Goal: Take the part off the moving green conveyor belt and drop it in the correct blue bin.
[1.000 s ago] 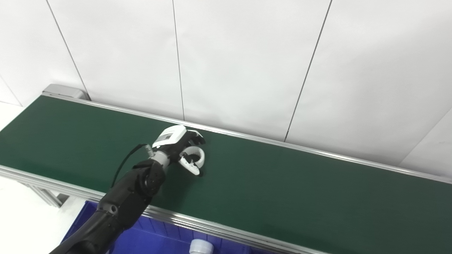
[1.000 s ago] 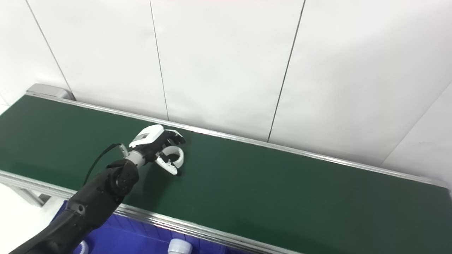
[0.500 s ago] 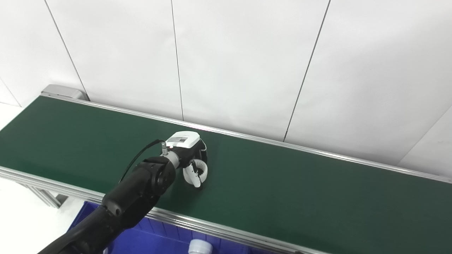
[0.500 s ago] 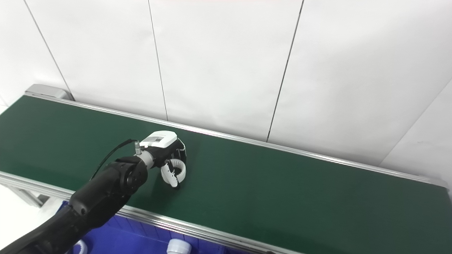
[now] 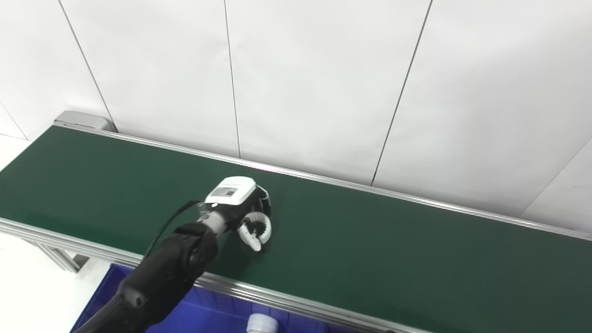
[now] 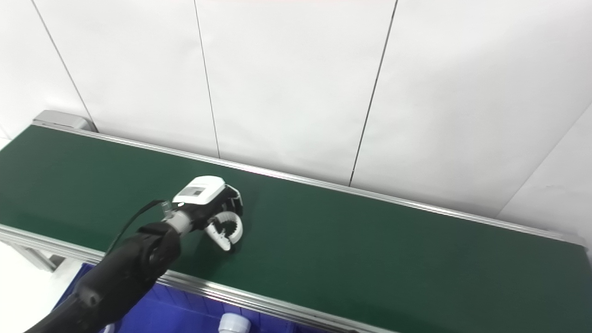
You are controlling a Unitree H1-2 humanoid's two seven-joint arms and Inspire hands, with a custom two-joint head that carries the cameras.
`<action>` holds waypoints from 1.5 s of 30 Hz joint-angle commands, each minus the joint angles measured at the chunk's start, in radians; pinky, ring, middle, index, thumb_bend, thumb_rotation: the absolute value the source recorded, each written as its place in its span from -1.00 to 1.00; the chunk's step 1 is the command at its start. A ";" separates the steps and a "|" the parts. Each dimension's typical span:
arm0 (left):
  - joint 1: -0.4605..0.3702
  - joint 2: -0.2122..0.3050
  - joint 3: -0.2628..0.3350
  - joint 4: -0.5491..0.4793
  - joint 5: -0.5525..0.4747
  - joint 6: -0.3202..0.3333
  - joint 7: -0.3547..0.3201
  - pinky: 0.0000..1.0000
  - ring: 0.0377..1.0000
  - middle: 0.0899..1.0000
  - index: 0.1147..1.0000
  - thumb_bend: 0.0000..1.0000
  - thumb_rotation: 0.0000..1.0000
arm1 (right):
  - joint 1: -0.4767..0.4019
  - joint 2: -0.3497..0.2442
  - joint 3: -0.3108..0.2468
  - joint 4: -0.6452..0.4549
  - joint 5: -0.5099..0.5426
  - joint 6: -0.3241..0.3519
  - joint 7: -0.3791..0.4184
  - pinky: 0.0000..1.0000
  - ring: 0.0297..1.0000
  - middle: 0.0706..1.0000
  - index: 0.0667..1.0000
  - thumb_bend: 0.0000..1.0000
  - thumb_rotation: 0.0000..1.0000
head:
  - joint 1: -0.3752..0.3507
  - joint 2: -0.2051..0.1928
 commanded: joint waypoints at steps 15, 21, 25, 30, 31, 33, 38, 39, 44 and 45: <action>0.307 0.002 0.193 -0.509 -0.274 -0.059 -0.066 -0.42 -0.34 -0.19 -0.03 -0.02 -1.00 | 0.048 0.002 -0.018 -0.097 -0.016 -0.058 0.009 0.37 0.52 0.61 0.64 0.46 0.03 | -0.061 0.153; 0.409 0.006 0.193 -0.477 -0.295 -0.112 -0.072 -0.23 -0.24 -0.11 -0.07 -0.01 -1.00 | 0.070 0.013 -0.044 -0.138 -0.003 -0.058 0.054 0.42 0.54 0.61 0.65 0.47 0.00 | -0.112 0.251; 0.448 0.019 0.169 -0.426 -0.238 -0.135 -0.081 -0.32 -0.27 -0.14 -0.05 -0.01 -1.00 | 0.091 0.033 -0.077 -0.175 -0.003 -0.057 0.103 0.46 0.56 0.64 0.67 0.51 0.07 | -0.151 0.324; 0.459 0.012 0.132 -0.311 -0.256 -0.172 -0.105 -0.21 -0.24 -0.19 -0.06 -0.01 -1.00 | 0.109 0.060 -0.120 -0.214 -0.005 -0.052 0.164 0.48 0.58 0.63 0.68 0.49 -0.01 | -0.197 0.373; 0.453 0.011 0.122 -0.287 -0.251 -0.184 -0.105 -0.22 -0.24 -0.19 -0.05 -0.01 -1.00 | 0.111 0.069 -0.128 -0.223 -0.006 -0.047 0.175 0.47 0.57 0.62 0.67 0.49 -0.02 | -0.219 0.392; 0.444 0.010 0.107 -0.244 -0.241 -0.215 -0.093 -0.22 -0.25 -0.18 -0.06 -0.01 -1.00 | 0.115 0.085 -0.143 -0.237 -0.009 -0.037 0.197 0.46 0.57 0.62 0.67 0.49 -0.03 | -0.237 0.408; 0.428 0.003 0.067 -0.180 -0.183 -0.268 -0.077 -0.18 -0.24 -0.17 -0.04 -0.01 -1.00 | 0.129 0.119 -0.172 -0.270 -0.034 -0.016 0.240 0.44 0.56 0.62 0.67 0.48 -0.01 | -0.291 0.441; 0.420 0.006 0.058 -0.163 -0.178 -0.286 -0.077 -0.20 -0.25 -0.18 -0.03 -0.01 -1.00 | 0.131 0.124 -0.178 -0.272 -0.038 -0.018 0.248 0.45 0.56 0.62 0.67 0.48 0.00 | -0.300 0.443; 0.380 0.024 0.010 -0.100 -0.152 -0.317 -0.120 -0.14 -0.23 -0.15 -0.03 -0.01 -1.00 | 0.139 0.151 -0.200 -0.277 -0.052 -0.020 0.280 0.45 0.57 0.62 0.67 0.48 0.01 | -0.335 0.451; 0.378 0.026 0.003 -0.100 -0.141 -0.311 -0.128 -0.10 -0.22 -0.12 -0.03 -0.01 -1.00 | 0.140 0.155 -0.204 -0.278 -0.055 -0.020 0.285 0.45 0.57 0.63 0.67 0.47 0.00 | -0.336 0.452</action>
